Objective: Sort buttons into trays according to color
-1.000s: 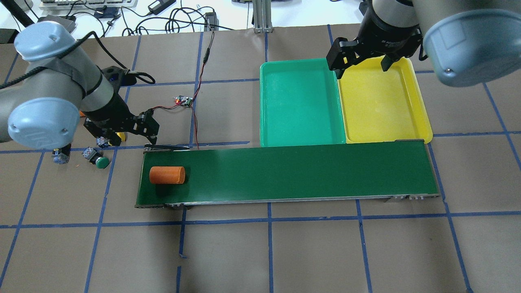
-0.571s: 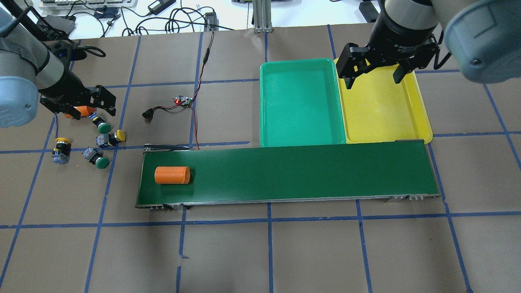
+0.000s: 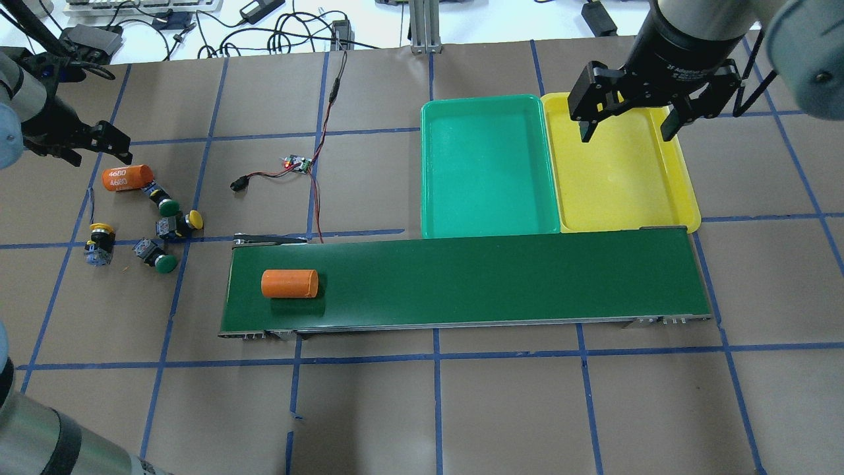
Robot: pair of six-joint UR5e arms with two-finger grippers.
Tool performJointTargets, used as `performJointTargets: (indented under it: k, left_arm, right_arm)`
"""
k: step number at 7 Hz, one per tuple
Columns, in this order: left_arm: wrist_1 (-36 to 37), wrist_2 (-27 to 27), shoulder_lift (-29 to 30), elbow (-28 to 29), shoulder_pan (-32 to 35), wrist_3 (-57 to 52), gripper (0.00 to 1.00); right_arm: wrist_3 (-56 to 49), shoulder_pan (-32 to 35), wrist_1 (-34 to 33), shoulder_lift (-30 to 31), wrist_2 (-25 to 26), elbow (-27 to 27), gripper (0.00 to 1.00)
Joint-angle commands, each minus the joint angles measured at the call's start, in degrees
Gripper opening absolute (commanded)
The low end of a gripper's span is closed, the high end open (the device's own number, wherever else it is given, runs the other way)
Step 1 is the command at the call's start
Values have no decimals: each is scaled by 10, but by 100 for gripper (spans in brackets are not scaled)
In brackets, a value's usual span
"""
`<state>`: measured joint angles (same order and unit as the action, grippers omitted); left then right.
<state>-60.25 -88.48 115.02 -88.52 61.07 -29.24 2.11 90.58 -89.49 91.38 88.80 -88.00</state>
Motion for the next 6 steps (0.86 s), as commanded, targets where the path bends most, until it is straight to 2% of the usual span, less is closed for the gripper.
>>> performJointTargets:
  k: [1,4,6]
  left_arm:
    - [2,2,76,52,-4,-5,100]
    - [2,-2,126,98,-6,-19,100]
    - [3,-3,136,105,-7,-20,100]
  right_arm:
    - [0,-1,-1,0,-1,-1,100]
    - [-4,-3,-2,-1,-4,-2,100]
    - [-5,-3,-2,-1,-5,-2,100]
